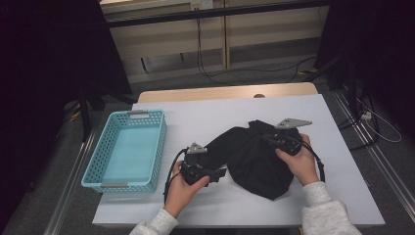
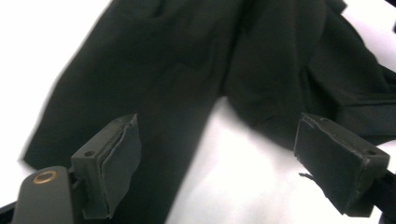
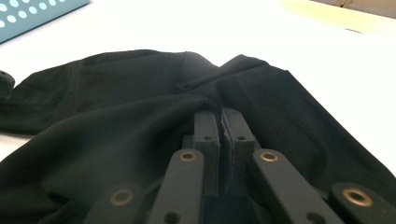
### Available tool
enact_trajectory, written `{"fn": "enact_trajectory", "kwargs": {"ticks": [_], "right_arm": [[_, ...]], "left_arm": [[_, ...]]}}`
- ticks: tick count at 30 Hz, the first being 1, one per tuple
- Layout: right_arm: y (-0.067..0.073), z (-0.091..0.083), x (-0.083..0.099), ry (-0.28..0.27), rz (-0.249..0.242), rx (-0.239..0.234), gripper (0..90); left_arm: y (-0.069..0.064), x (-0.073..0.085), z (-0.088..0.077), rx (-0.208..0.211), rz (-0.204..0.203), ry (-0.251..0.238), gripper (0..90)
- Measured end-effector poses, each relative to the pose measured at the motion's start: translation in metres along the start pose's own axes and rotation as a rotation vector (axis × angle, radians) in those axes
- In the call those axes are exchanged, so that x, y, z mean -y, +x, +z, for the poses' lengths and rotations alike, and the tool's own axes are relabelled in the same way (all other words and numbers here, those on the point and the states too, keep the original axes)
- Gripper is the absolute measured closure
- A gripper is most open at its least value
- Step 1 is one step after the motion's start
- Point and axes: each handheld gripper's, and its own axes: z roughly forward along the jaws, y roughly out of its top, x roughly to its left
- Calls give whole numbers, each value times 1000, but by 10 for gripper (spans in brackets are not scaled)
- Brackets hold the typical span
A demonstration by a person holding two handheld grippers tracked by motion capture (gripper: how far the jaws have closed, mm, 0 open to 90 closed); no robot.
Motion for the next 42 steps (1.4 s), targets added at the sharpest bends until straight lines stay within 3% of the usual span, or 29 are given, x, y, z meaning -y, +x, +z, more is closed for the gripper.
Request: {"fn": "enact_trajectory", "kwargs": {"ticks": [13, 23, 27, 33, 38, 42], "right_arm": [[0, 0, 1, 0, 7, 0, 864], [1, 1, 1, 3, 4, -3, 863], [2, 1, 1, 4, 5, -8, 863], [5, 2, 0, 9, -10, -20, 864], [13, 3, -3, 4, -10, -59, 866], [26, 5, -8, 2, -14, -115, 867]], "left_arm": [[-15, 2, 27, 18, 34, -19, 300], [-19, 3, 35, 52, 30, -1, 588], [-17, 3, 34, 80, 21, 18, 769], [-3, -2, 22, 99, -32, 39, 853], [23, -9, -5, 98, -98, 22, 857], [44, -15, -29, 63, -118, -11, 858]]}}
